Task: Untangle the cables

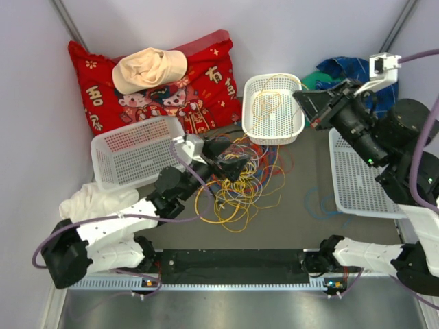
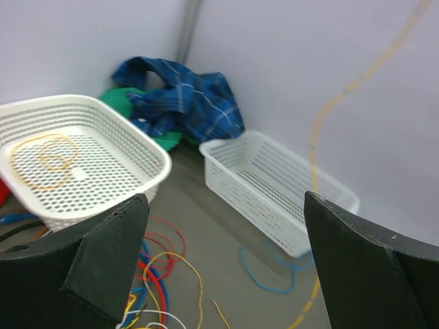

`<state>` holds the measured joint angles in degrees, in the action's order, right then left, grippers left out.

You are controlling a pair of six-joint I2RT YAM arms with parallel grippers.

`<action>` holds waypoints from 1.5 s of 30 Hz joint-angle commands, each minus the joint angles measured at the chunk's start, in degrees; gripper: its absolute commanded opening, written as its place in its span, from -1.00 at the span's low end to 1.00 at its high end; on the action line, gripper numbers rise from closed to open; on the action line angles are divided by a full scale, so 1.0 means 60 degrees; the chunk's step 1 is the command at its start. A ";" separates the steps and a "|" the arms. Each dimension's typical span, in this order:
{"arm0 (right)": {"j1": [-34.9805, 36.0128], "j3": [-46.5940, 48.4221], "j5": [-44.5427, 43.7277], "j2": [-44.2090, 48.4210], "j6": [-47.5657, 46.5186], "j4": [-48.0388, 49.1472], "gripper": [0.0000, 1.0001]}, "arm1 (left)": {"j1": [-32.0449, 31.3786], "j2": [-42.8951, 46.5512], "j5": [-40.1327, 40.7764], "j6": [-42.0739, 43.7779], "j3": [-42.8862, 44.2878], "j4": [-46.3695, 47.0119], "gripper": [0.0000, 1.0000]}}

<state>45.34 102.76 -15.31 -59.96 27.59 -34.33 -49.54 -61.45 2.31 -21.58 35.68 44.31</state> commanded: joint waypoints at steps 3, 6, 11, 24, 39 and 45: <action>0.0046 0.0261 0.0852 -0.0318 0.0879 -0.0329 -1.00 | -0.0855 -0.1139 -0.1175 0.1459 0.0395 0.2294 0.98; 0.0046 0.0115 0.1057 -0.0318 0.1098 -0.0343 -1.00 | -0.0913 -0.1622 -0.1380 0.1342 0.0731 0.2545 0.98; 0.0046 -0.0148 0.1306 -0.0333 0.1260 -0.0256 -1.00 | -0.0987 -0.2485 -0.1643 0.1297 0.1288 0.2648 0.98; 0.0046 -0.0516 0.1336 -0.0157 0.1217 -0.0314 -1.00 | -0.1001 -0.4172 -0.3064 0.0332 0.2315 0.2694 -1.00; -0.0086 0.0453 0.0385 -0.1316 -0.0173 -0.1239 0.71 | -0.1162 -0.1595 -0.3725 -0.3421 0.2856 -0.1728 -1.00; -0.0086 -0.0527 0.0367 -0.0130 -0.0658 -0.0875 0.92 | -0.1133 -0.1170 -0.3300 -0.3506 0.3398 -0.2932 -1.00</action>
<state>45.10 102.67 -12.73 -67.61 26.83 -43.77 -56.42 -70.04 -19.53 -41.47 52.97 33.30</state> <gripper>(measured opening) 0.959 0.013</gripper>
